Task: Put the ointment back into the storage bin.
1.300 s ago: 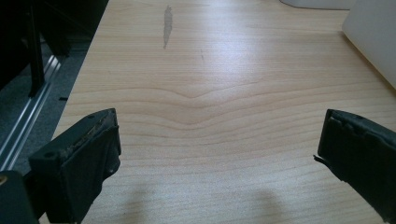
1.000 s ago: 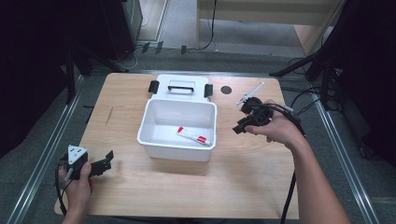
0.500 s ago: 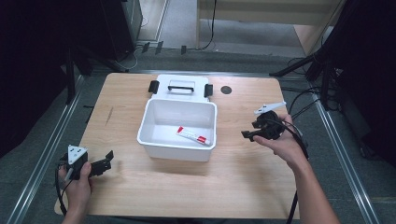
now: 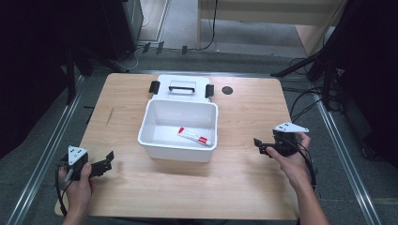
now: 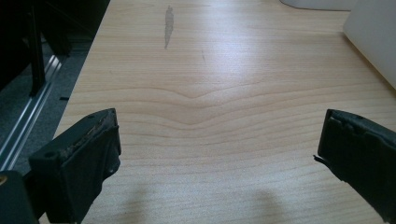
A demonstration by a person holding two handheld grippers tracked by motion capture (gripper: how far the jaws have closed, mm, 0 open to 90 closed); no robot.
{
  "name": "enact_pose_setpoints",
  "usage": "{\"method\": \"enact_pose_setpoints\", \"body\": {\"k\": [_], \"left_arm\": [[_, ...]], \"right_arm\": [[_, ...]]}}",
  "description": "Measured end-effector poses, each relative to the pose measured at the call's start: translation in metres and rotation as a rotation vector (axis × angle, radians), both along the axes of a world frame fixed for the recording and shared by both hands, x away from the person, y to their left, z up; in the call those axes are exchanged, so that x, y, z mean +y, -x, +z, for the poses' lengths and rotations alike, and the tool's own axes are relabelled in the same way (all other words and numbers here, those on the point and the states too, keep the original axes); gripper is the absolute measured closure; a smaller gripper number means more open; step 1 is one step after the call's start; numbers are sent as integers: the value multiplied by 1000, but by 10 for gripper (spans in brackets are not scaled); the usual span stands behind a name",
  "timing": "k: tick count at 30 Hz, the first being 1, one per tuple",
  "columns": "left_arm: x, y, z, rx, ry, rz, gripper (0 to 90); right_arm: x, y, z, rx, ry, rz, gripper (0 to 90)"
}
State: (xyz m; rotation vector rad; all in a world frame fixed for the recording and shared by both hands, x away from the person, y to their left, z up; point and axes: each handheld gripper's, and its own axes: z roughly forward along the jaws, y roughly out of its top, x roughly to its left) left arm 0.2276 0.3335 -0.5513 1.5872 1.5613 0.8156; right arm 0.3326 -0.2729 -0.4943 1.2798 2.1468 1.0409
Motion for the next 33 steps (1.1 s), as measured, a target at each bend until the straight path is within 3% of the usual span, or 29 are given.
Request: {"method": "enact_pose_setpoints", "body": {"k": [5,10,17,22,24,29,33], "left_arm": [[0,0,0,-2,-2,3,0],[0,0,0,-5,-2,5,0],[0,1,0,-5,-3,7,0],[-1,0,0,-4,-3,5,0],[-1,1,0,-5,-8,5,0],[-1,0,0,-4,-8,7,0],[-1,0,0,1,-9,7,0]], "right_arm": [[-17,15,-13,-54,-26,-88,91],[-31,28,-24,-62,-71,-99,0],[-47,52,-40,-77,-97,-151,0],[-56,72,-47,-101,-70,-170,0],[-60,79,-47,-107,-81,-183,0],[-68,87,-48,-114,-114,-210,0],[-67,86,-49,-105,-119,-198,3]]}}
